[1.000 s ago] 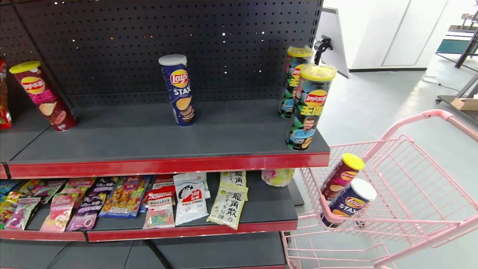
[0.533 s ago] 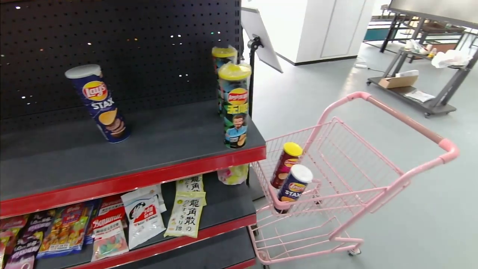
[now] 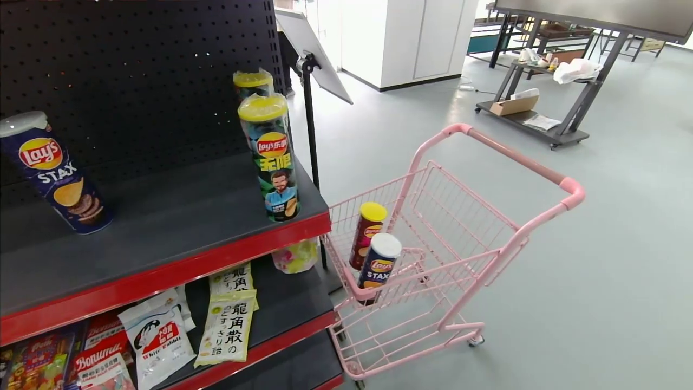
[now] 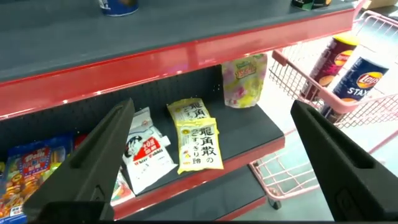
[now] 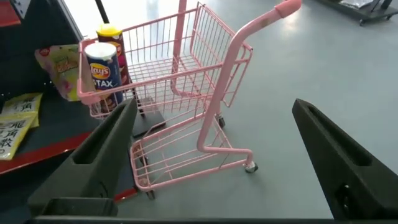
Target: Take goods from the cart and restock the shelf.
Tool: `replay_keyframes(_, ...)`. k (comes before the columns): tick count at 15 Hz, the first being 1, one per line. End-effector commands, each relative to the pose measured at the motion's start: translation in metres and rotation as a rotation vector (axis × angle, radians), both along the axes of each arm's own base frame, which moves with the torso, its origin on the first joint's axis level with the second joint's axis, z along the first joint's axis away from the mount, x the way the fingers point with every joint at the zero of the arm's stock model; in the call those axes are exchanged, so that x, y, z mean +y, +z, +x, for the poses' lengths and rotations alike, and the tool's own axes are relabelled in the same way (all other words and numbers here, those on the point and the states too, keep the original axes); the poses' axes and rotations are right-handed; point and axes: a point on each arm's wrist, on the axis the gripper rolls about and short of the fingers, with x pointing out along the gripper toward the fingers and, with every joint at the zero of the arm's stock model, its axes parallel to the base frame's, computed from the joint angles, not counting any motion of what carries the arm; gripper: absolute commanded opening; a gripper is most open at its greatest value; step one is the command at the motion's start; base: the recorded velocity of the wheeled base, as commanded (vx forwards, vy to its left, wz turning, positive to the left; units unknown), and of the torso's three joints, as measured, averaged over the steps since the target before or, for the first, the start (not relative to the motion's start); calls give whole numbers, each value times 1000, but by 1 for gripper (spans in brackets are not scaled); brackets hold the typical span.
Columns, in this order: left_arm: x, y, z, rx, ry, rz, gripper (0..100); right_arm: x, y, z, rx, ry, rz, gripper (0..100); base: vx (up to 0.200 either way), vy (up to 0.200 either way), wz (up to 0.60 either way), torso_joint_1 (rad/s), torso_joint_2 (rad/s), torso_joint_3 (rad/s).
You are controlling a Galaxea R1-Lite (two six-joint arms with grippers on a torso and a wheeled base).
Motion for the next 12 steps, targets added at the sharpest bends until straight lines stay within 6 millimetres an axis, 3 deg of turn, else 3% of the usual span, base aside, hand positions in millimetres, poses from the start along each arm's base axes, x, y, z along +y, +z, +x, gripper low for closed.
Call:
replay_keyframes(1,0,0,0,2,1,0,100,0,0,0,0,1,1,100,0,0,0,-85,222,119)
replay_keyframes(12,0,0,0,2,0,0,100,0,0,0,2,2,-8,100,0,0,0,-164,426,253)
